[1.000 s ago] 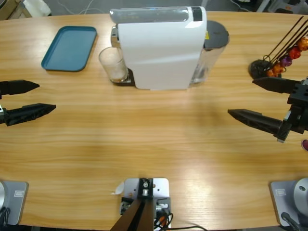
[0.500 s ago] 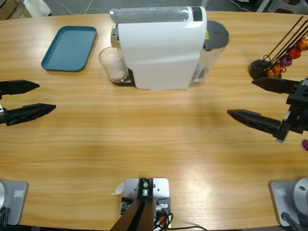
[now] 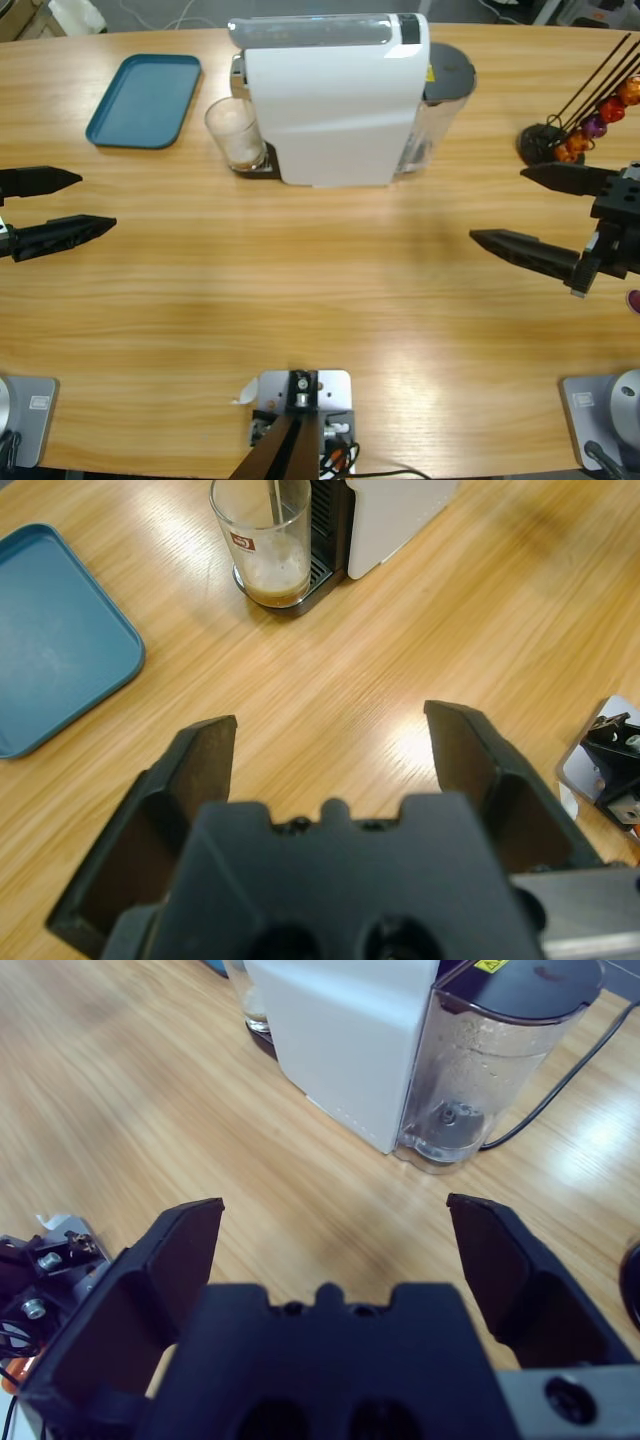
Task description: Pour coffee
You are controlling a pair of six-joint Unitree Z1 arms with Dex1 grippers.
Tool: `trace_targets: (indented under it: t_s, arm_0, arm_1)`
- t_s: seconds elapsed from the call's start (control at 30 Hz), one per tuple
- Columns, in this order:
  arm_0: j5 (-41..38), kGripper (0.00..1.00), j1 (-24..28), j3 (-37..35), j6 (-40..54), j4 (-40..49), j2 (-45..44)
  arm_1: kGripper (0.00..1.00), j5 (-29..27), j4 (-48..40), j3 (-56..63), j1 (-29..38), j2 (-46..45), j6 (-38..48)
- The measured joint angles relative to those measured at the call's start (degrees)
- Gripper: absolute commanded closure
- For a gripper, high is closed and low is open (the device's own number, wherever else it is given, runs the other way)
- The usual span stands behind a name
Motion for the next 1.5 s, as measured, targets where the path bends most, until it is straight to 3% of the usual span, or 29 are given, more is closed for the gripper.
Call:
trace_targets:
  t_s: [0.63, 0.87, 1.33, 1.5]
  arm_0:
    - [0.0, 0.184, 0.0, 0.0, 0.0, -0.1, 0.1]
    - [-0.1, 0.18, 0.0, -0.1, 0.7, -5.3, 1.4]
    - [0.0, 0.156, -0.1, -1.3, 6.1, -28.0, 25.9]
    - [0.7, 0.08, 0.5, -1.8, 5.5, -32.9, 31.7]
  arm_1:
    - [0.0, 0.3, 0.0, 0.0, 0.0, 1.1, -0.1]
    - [0.0, 0.3, 0.0, 0.0, 0.0, 1.1, -0.1]
    - [0.0, 0.3, -0.7, 0.0, 0.0, -0.7, -0.1]
    - [0.0, 0.3, -0.8, 0.0, 0.0, -1.0, -0.1]
